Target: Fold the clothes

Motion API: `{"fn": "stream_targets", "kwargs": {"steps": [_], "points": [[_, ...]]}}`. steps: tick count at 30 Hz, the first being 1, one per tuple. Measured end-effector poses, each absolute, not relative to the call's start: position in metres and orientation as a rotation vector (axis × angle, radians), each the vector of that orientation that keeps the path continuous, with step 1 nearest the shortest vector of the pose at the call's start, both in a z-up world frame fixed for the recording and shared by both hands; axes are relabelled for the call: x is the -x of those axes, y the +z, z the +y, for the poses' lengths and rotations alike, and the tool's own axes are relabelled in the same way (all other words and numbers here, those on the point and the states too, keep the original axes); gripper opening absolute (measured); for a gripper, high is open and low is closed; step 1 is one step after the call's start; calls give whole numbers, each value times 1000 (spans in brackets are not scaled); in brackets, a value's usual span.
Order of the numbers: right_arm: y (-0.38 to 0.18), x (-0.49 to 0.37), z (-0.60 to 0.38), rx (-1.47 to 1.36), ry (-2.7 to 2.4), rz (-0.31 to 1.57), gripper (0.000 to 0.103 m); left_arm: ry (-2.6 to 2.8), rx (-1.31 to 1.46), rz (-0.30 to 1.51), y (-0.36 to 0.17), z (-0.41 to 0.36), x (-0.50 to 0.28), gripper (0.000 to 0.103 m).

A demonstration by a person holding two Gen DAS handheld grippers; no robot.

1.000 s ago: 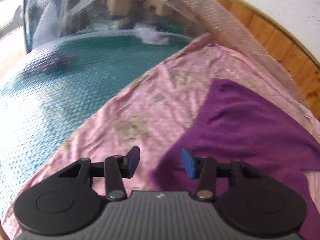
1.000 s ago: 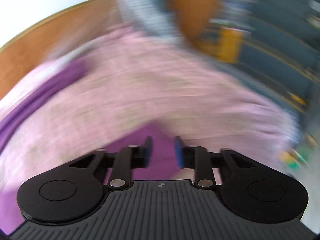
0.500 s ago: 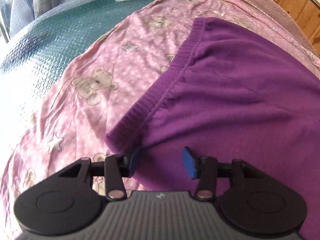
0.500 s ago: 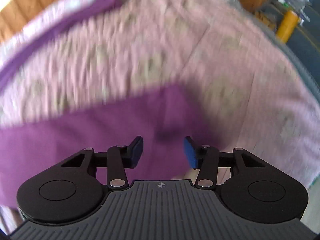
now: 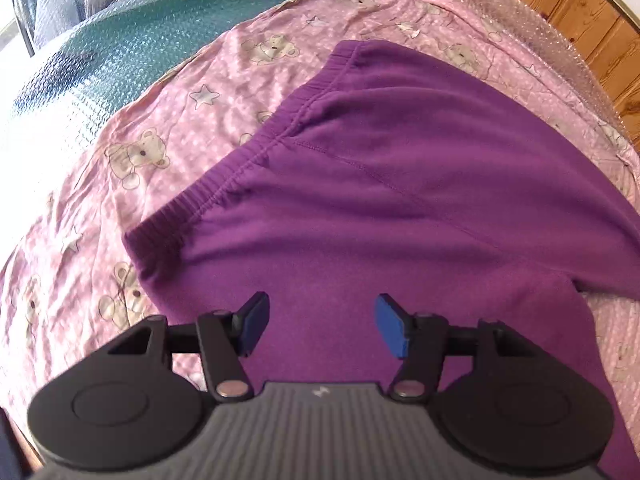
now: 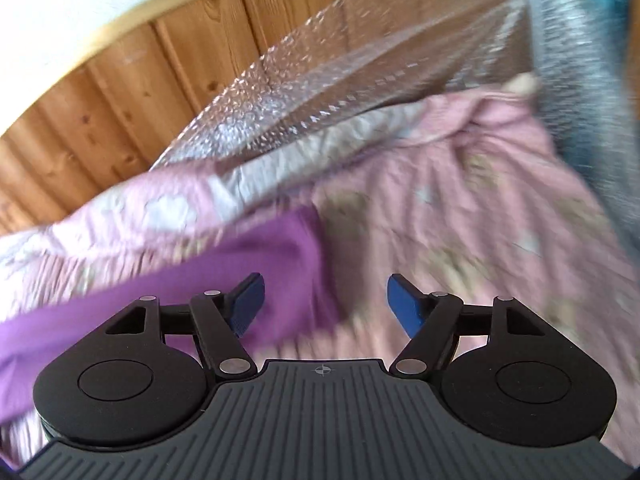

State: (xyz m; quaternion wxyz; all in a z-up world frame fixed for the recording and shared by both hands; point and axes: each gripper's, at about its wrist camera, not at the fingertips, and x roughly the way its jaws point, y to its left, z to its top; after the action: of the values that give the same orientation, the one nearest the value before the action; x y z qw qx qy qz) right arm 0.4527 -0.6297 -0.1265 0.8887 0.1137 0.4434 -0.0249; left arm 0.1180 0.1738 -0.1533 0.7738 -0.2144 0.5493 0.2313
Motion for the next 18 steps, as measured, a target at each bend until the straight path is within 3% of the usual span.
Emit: {"fn": "stream_targets", "kwargs": {"steps": [4,6,8,11,15,18], "points": [[-159,-506,-627,-241,-67,966,71,518,524,1184,-143,162,-105,60],[-171,-521,-627,-243,-48,981,62,523,560,1184,-143,160,-103,60],[-175,-526,-622,-235,15,978,2,518,576,1192,-146,155,-107,60],[-143,-494,-610,-186,162,837,0,497,546,1212,-155,141,-121,60],[-93,-386,-620,-88,333,689,0,430,546,1205,-163,119,-146,60],[-104,-307,-648,52,341,785,0,358,558,1202,-172,101,-167,60]]}}
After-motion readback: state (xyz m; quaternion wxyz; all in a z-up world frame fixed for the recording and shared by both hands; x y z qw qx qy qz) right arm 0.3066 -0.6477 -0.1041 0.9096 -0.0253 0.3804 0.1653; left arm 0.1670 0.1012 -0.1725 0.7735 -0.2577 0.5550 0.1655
